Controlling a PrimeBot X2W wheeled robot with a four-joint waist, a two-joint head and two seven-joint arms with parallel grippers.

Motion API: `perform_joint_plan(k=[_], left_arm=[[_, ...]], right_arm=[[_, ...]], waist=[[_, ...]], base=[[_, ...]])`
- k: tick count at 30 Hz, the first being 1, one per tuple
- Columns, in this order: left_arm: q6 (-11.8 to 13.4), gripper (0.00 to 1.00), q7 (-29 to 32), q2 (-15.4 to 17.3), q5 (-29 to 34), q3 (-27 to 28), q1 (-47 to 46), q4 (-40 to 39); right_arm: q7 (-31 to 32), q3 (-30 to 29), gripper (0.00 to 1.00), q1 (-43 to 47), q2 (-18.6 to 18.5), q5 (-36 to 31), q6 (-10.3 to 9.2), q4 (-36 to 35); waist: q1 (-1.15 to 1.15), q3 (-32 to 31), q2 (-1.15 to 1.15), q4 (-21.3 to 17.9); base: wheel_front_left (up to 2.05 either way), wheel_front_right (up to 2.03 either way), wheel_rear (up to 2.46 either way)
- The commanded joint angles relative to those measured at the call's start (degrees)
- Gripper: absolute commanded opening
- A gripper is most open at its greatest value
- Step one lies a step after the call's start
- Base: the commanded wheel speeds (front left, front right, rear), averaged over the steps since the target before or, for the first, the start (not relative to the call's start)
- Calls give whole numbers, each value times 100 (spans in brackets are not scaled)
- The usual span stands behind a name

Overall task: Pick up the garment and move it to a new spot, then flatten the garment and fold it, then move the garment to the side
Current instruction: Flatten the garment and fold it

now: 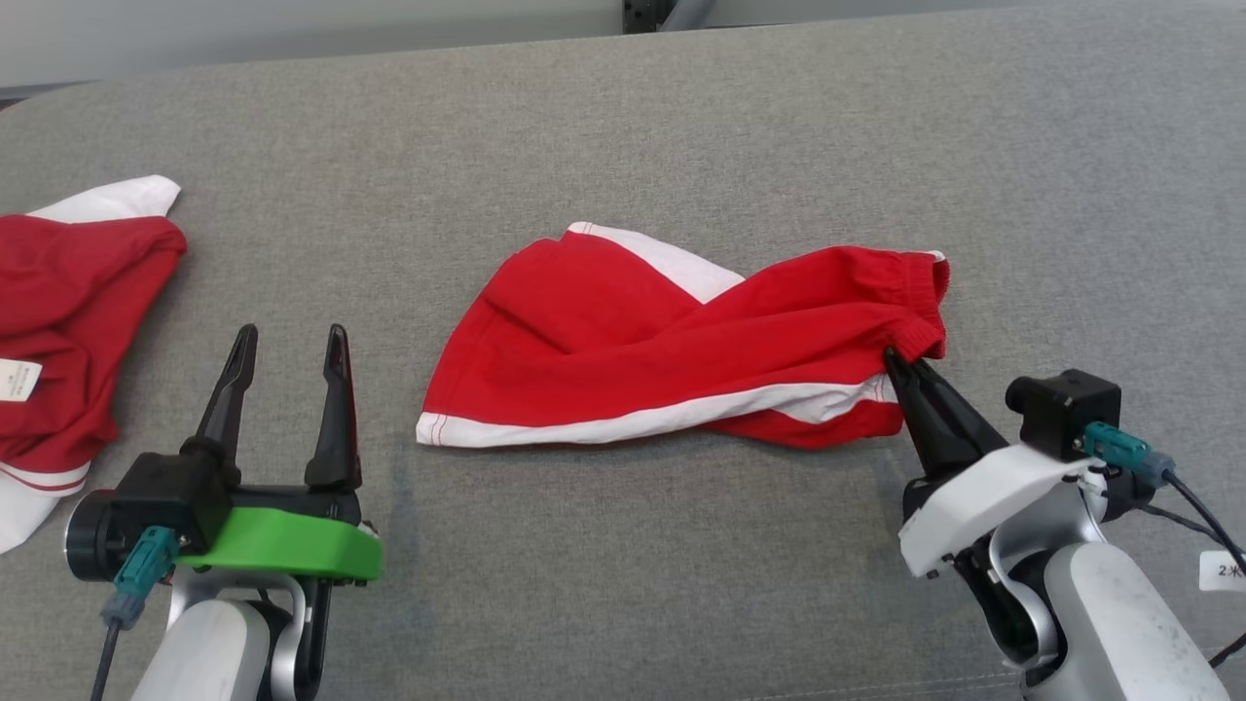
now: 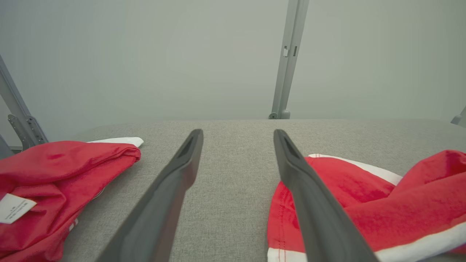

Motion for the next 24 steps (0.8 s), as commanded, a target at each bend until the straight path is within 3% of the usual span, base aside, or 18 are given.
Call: perform_joint_plan(k=[1,18,19,20,21,22,24], left_arm=[[-28,100,-22,-20,-3,-18,-125,13],[-177,100,-181,-168,-21,-65,-467,224],[-180,100,-189,-171,-20,-61,-467,230],[-182,100,-193,-170,-20,-56,-467,238],[-180,100,-199,-166,-18,-48,-463,247],[-176,100,-203,-162,-15,-46,-455,254],[-160,100,-193,-154,-10,-42,-426,265]], right_arm=[[-55,-52,0,-161,-31,-32,0,105],[-799,-169,0,-1252,-71,-15,0,1828],[-864,-162,13,-1284,-70,-32,0,1890],[-923,-146,47,-1299,-63,-34,0,1949],[-978,-137,94,-1304,-52,-19,0,1995],[-1045,-138,100,-1300,-50,-11,0,2031],[-1154,-148,100,-1248,-44,6,0,2086]], waist=[[0,113,0,119],[0,491,0,461],[0,486,0,454],[0,478,0,441],[0,465,0,423],[0,447,0,405],[0,394,0,362]], base=[[0,0,0],[0,0,0],[0,0,0],[0,0,0],[0,0,0],[0,0,0],[0,0,0]])
